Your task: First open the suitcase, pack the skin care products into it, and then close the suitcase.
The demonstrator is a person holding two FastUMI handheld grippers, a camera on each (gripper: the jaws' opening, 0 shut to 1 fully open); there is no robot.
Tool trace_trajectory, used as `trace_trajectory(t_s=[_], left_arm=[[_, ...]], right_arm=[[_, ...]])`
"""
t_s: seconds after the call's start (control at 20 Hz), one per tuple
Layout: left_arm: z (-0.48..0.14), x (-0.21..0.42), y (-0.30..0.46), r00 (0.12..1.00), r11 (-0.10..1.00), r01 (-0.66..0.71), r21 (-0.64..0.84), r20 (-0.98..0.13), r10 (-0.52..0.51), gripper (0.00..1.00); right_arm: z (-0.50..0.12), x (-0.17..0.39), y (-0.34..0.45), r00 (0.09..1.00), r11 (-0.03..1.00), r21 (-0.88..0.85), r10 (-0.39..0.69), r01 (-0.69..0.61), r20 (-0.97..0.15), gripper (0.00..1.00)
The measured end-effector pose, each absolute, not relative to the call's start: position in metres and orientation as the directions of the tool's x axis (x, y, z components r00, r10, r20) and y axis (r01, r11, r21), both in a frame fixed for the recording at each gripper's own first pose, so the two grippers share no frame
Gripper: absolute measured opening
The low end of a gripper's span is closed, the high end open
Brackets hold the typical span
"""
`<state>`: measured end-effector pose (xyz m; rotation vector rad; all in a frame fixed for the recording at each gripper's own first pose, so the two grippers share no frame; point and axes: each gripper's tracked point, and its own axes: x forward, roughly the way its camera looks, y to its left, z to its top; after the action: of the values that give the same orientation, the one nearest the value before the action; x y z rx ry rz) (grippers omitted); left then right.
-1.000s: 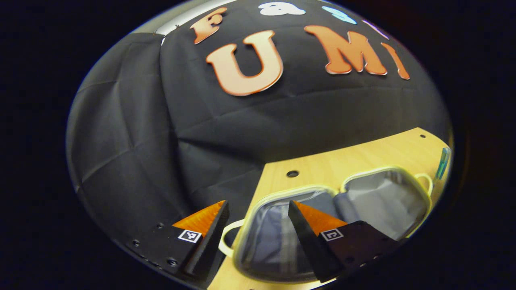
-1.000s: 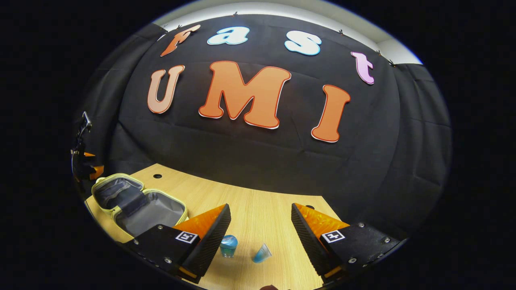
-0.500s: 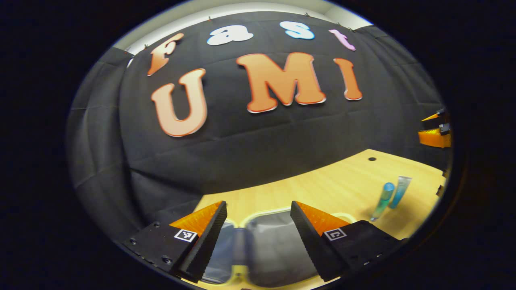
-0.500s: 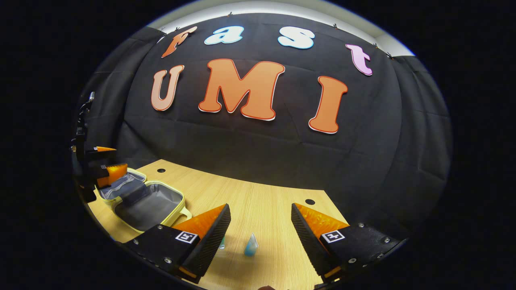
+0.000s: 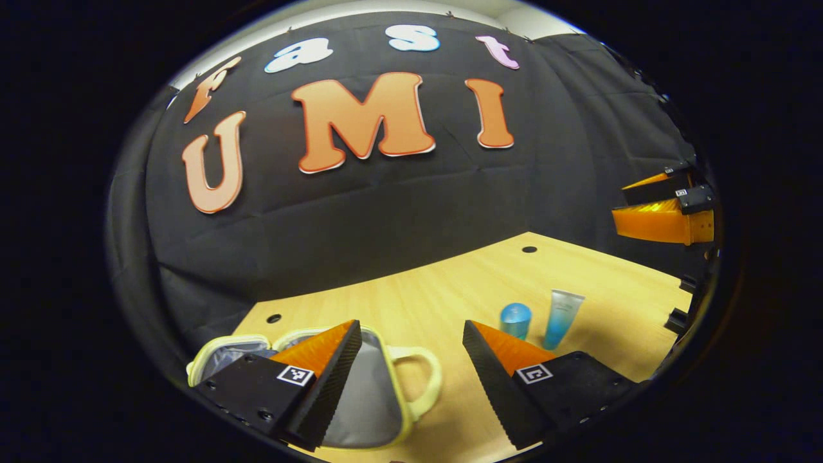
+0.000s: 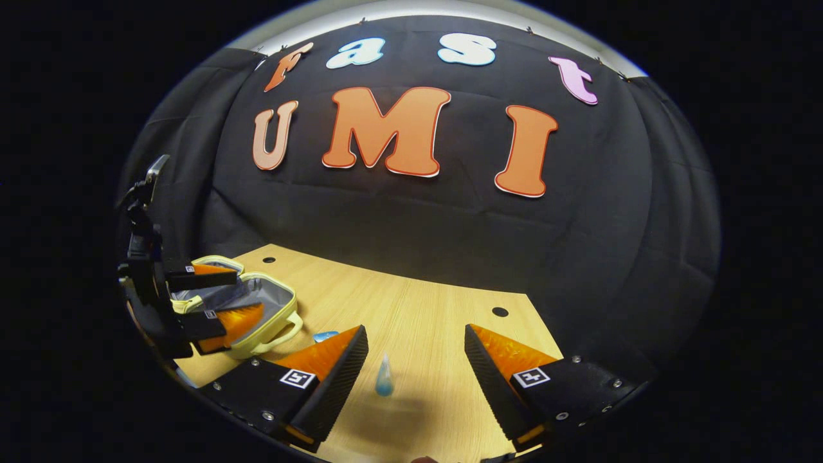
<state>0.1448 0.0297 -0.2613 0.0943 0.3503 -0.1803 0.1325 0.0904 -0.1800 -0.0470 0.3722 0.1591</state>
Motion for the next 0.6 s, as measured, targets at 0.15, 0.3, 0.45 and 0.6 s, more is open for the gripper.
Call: trace_trajectory(t_s=[0.15,0.3,0.45,0.6], left_arm=[[-0.283,0.144,-0.012,0.910,0.976,0.216,0.040,-0.371,-0.186,0.98],[-0.301,0.148,-0.040,0.899,0.971,0.236,0.030,-0.387,-0.206,0.98],[-0.326,0.149,-0.056,0.885,0.973,0.233,0.012,-0.417,-0.207,0.98],[-0.351,0.153,-0.067,0.868,0.973,0.233,-0.006,-0.451,-0.210,0.98]], right_arm=[[-0.188,0.128,0.084,0.912,0.980,-0.027,0.174,-0.198,-0.372,0.96],[-0.193,0.123,0.074,0.904,0.972,-0.041,0.198,-0.230,-0.379,0.96],[-0.201,0.119,0.068,0.896,0.966,-0.045,0.219,-0.256,-0.387,0.96],[-0.205,0.116,0.067,0.893,0.957,-0.060,0.239,-0.282,-0.380,0.96]])
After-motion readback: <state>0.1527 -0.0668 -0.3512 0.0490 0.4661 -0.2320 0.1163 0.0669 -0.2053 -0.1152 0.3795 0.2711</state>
